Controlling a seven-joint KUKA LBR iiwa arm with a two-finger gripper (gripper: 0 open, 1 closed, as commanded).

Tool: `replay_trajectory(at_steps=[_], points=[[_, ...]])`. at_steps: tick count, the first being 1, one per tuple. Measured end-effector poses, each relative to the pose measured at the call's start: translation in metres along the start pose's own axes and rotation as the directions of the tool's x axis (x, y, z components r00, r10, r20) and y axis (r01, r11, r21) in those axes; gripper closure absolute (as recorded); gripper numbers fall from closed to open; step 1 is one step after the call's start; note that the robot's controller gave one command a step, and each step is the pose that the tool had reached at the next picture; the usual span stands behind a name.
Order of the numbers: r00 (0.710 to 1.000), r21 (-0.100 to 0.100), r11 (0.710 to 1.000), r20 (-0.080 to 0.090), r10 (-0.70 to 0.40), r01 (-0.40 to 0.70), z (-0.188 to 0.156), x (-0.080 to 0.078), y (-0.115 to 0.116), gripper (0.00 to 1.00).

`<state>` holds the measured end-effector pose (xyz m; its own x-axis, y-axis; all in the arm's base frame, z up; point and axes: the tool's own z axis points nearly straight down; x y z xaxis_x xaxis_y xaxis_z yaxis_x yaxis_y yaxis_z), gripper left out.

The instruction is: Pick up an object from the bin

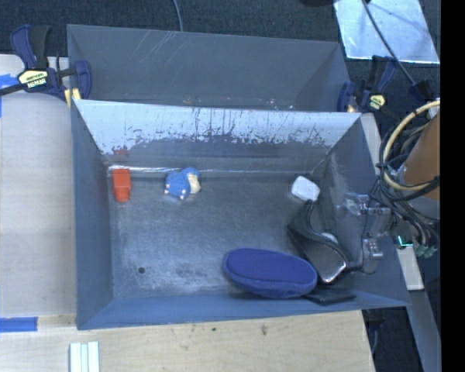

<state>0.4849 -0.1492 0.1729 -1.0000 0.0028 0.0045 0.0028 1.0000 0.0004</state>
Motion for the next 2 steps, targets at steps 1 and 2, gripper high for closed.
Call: replay_trajectory(at_steps=[1,2], points=[[0.955,0.009,0.955,0.008,-0.296,0.296,0.096,-0.016,0.025,0.0],[0.772,0.006,0.772,0.007,-0.636,0.636,0.102,-0.016,0.145,0.0]])
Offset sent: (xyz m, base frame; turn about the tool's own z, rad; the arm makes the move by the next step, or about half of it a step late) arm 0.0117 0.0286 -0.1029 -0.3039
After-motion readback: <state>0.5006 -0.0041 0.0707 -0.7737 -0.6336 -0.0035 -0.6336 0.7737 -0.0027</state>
